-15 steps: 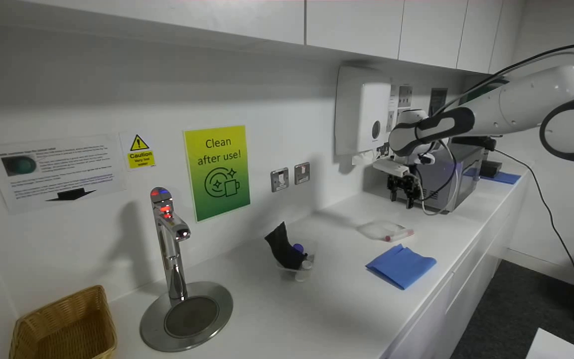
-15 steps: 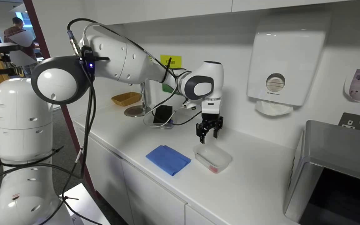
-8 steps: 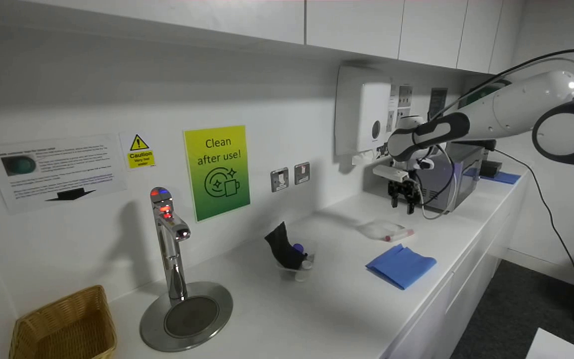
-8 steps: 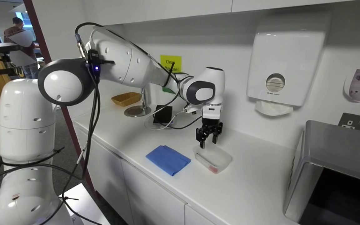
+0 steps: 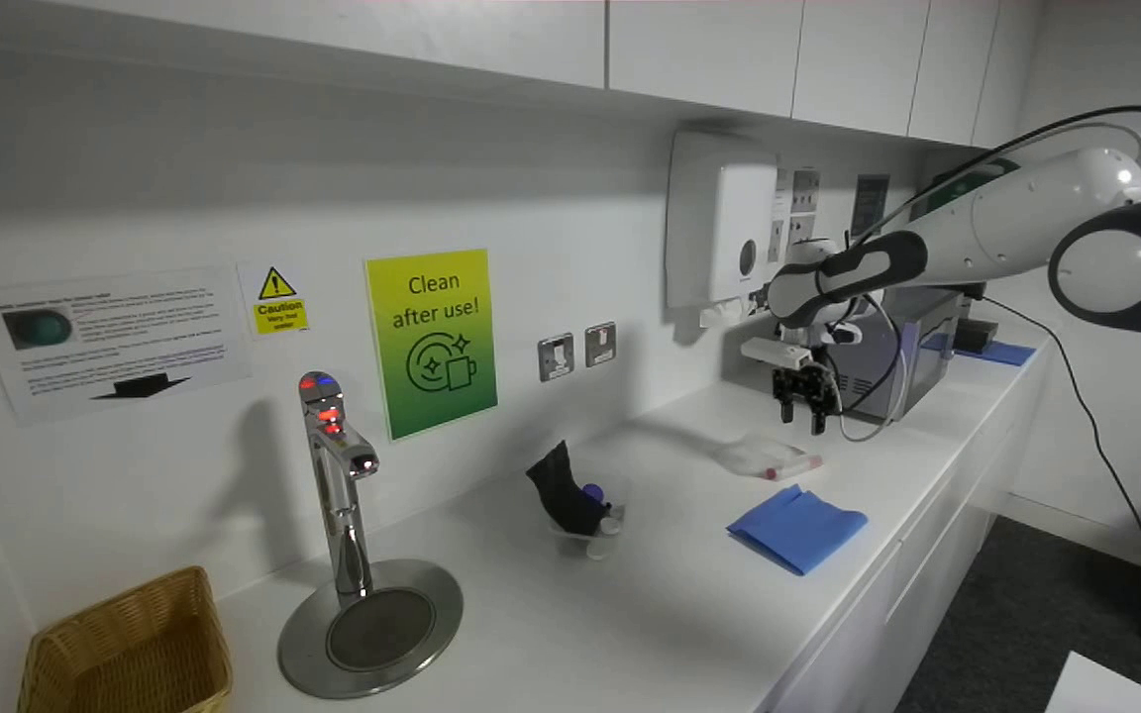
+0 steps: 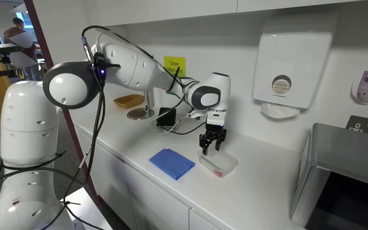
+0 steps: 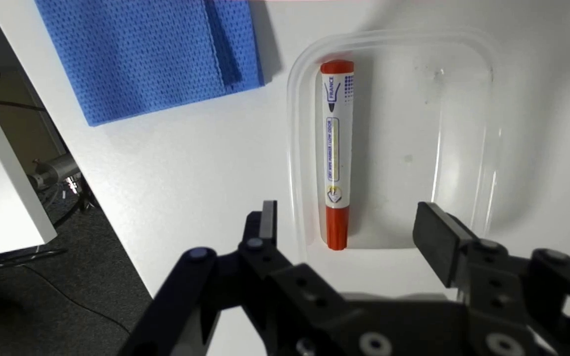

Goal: Remove the marker from the bowl

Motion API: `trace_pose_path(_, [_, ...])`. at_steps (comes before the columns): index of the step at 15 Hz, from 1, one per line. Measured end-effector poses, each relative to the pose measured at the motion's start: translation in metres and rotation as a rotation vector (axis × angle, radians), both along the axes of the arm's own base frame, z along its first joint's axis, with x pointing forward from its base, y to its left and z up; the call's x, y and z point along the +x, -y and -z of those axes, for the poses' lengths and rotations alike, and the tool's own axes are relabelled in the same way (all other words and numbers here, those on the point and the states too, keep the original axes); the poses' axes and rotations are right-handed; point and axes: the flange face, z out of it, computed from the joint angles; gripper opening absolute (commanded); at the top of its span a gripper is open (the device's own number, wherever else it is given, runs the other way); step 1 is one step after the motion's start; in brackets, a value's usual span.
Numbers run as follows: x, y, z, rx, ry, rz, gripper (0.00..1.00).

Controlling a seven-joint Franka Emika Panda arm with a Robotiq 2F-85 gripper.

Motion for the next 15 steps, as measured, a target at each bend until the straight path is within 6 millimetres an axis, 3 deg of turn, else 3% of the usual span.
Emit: trace_pose_path(15, [-0.001,0.005,0.019,0.006,-0.037,0.009,0.65])
